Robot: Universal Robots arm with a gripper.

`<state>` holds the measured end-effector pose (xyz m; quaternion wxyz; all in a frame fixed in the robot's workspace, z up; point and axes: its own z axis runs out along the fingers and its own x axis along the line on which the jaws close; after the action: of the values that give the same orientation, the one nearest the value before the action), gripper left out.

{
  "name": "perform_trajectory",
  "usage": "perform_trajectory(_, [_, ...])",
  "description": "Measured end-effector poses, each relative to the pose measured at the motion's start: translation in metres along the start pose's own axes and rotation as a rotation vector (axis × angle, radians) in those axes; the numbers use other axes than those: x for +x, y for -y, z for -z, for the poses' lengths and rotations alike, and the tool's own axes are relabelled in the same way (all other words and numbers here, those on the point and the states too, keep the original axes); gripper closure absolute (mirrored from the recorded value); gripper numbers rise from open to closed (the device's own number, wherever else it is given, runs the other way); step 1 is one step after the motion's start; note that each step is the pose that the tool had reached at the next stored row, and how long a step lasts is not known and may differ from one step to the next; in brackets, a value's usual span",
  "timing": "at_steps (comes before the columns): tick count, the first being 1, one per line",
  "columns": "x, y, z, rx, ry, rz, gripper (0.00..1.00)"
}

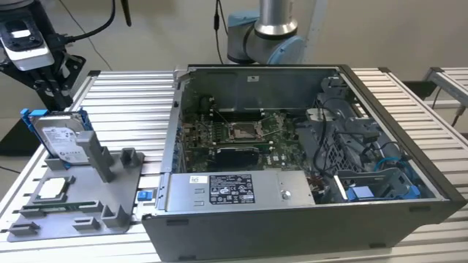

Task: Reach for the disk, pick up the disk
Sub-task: 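Reach for the disk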

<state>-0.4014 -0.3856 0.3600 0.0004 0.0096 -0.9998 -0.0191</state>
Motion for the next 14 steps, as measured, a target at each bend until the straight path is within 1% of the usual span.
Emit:
perform_trajectory(3, [0.0125, -0.0045, -0.0003, 0.0001, -0.0001, 0.0, 1.0])
perform_trajectory(9, [0.0394, -0.0093, -0.001, 0.0001, -0.0001, 0.0, 1.0])
perform_trajectory(12, [0.0509, -0.0107, -0.0014, 0.0001, 0.0, 0.0, 1.0])
perform_trajectory(14, [0.0566, -0.011, -0.0016, 0.0001, -0.0001, 0.0, 1.0])
